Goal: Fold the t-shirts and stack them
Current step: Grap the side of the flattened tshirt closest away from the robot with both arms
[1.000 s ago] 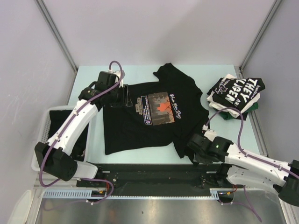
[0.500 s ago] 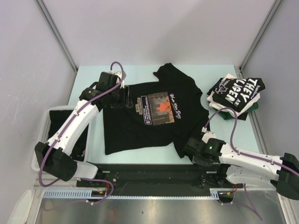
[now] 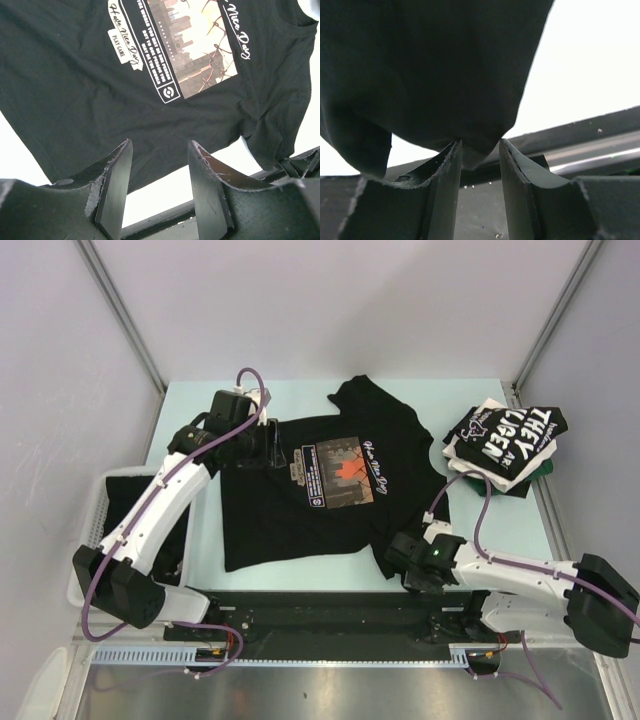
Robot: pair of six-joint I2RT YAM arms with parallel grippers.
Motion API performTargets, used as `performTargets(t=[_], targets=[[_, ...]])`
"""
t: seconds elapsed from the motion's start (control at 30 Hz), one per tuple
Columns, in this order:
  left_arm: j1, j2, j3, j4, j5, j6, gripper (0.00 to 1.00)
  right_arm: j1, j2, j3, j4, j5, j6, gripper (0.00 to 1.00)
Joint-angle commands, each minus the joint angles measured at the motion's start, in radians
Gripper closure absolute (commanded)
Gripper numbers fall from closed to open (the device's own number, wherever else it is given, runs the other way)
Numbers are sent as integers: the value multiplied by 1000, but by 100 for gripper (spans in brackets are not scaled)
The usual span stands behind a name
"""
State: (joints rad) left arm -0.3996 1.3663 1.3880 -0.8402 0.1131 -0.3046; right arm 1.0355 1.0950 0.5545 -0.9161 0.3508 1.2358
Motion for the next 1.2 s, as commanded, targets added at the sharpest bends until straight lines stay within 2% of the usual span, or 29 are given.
performTargets(t=[0.0,0.27,0.43,0.47,0.57,0.6,0.87,1.0,1.17], targets=[[-7,-6,42,7,-7,25,47,-17,37,-2,68,27,-42,59],[-7,-12,40,1,-21,32,46,-25,60,-30,117,-18,-55,59],[-5,-9,43,6,-21,32,46,-26,48,-34,118,-36,-53,65],[-7,-7,46,4,-23,32,46,-26,46,-34,121,-38,-56,68],[-7,-1,55,6,-21,30,46,-29,48,-33,132,-50,-65,96],[-7,-1,55,6,-24,30,46,-31,48,-34,131,-49,-62,100],[-7,2,52,12,-24,27,45,-72,-29,-15,85,-56,-108,100],[-7,-6,33,7,-29,25,45,-184,-101,82,-33,-53,-176,100],[-7,-65,-61,9,-30,19,45,-310,-142,180,-112,-50,-289,100]])
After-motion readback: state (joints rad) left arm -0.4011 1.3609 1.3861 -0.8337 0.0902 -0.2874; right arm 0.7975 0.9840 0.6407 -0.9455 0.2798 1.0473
